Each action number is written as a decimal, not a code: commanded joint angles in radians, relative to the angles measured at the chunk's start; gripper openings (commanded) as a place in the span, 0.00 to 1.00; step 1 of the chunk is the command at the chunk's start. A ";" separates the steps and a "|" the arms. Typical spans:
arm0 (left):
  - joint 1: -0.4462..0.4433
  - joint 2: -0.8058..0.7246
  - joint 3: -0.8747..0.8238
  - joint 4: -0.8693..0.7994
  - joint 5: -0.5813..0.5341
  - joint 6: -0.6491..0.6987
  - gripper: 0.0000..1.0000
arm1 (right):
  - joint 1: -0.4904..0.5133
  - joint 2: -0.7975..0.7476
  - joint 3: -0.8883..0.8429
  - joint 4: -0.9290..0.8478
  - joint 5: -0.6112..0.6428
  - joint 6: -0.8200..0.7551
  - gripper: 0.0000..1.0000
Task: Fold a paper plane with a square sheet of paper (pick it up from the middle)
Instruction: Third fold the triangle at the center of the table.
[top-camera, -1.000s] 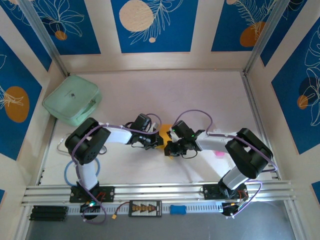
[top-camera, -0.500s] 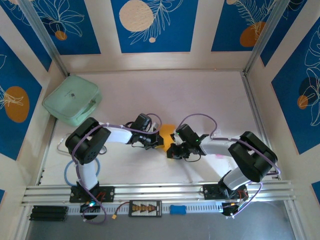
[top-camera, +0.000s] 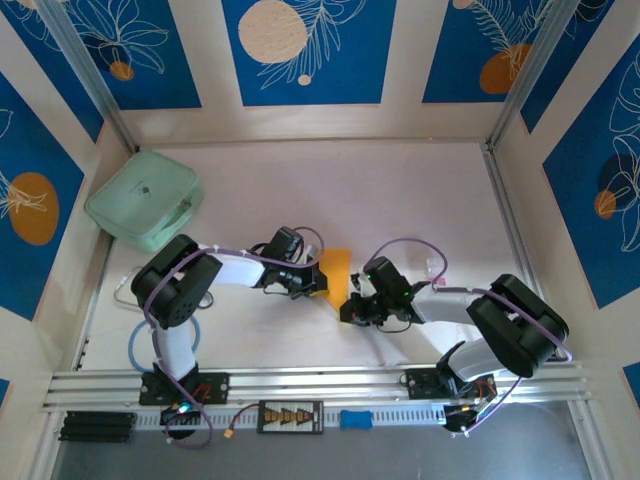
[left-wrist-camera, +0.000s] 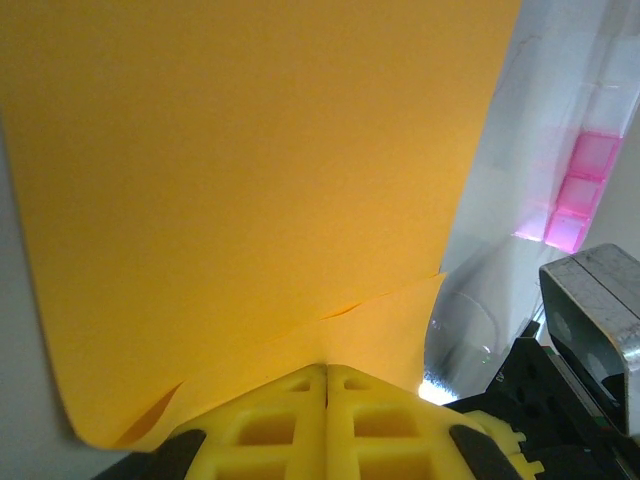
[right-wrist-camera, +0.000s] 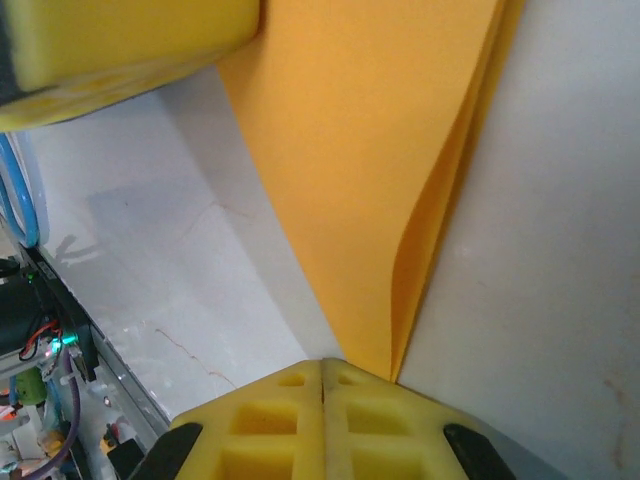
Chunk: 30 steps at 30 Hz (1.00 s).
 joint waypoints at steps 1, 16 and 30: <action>-0.007 0.042 -0.005 -0.047 -0.036 0.018 0.00 | 0.000 -0.046 -0.024 -0.112 -0.035 0.031 0.04; -0.006 0.043 -0.006 -0.040 -0.029 0.022 0.00 | -0.021 0.128 0.252 -0.195 -0.036 -0.033 0.03; -0.006 0.041 0.000 -0.052 -0.036 0.026 0.00 | -0.047 0.126 0.064 -0.128 -0.041 0.017 0.04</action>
